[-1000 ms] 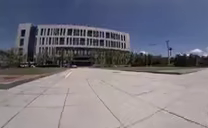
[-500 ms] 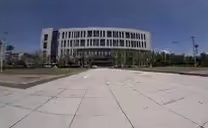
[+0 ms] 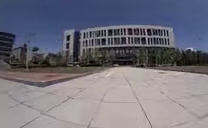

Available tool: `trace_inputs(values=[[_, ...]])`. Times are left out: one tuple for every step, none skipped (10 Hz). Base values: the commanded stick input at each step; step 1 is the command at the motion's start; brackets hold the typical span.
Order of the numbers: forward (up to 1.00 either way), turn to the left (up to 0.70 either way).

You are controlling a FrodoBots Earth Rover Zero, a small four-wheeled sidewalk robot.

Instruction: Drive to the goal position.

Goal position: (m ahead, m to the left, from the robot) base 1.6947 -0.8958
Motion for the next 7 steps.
trace_inputs(values=[[0.7,-0.09],[0.7,-0.13],[0.7,-0.13],[0.7,-0.17],[0.7,-0.19],[0.7,-0.2],[0.7,-0.16]])
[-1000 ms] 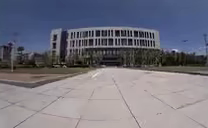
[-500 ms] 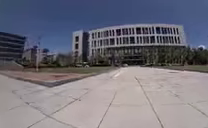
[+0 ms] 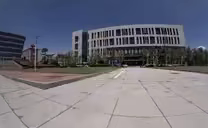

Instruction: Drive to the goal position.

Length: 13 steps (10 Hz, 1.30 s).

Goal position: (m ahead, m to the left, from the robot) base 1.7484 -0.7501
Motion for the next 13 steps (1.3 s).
trace_inputs(values=[[0.7,-0.05],[0.7,0.0],[0.7,0.0],[0.7,0.0],[0.7,0.0],[0.7,0.0],[0.7,0.0],[0.7,0.0],[0.7,0.0],[0.7,0.0],[0.7,0.0],[0.7,0.0],[0.67,0.0]])
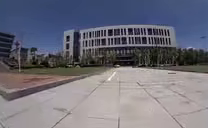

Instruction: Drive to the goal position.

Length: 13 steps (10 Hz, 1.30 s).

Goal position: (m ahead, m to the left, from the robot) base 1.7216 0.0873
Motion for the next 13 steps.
trace_inputs(values=[[0.62,0.0],[0.61,0.0],[0.6,0.0],[0.6,0.0],[0.6,0.0],[0.6,0.0],[0.6,0.0],[0.6,0.0],[0.6,0.0],[0.6,0.0],[0.6,0.0],[0.6,0.0],[0.6,0.0]])
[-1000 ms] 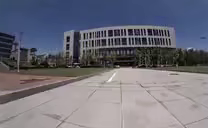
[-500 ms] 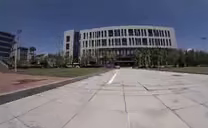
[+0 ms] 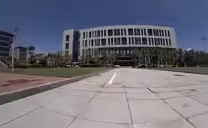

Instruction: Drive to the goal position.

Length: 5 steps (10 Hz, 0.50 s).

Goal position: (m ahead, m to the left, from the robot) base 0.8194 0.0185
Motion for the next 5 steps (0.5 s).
trace_inputs(values=[[0.6,0.0],[0.6,0.0],[0.6,0.0],[0.6,0.0],[0.6,0.0]])
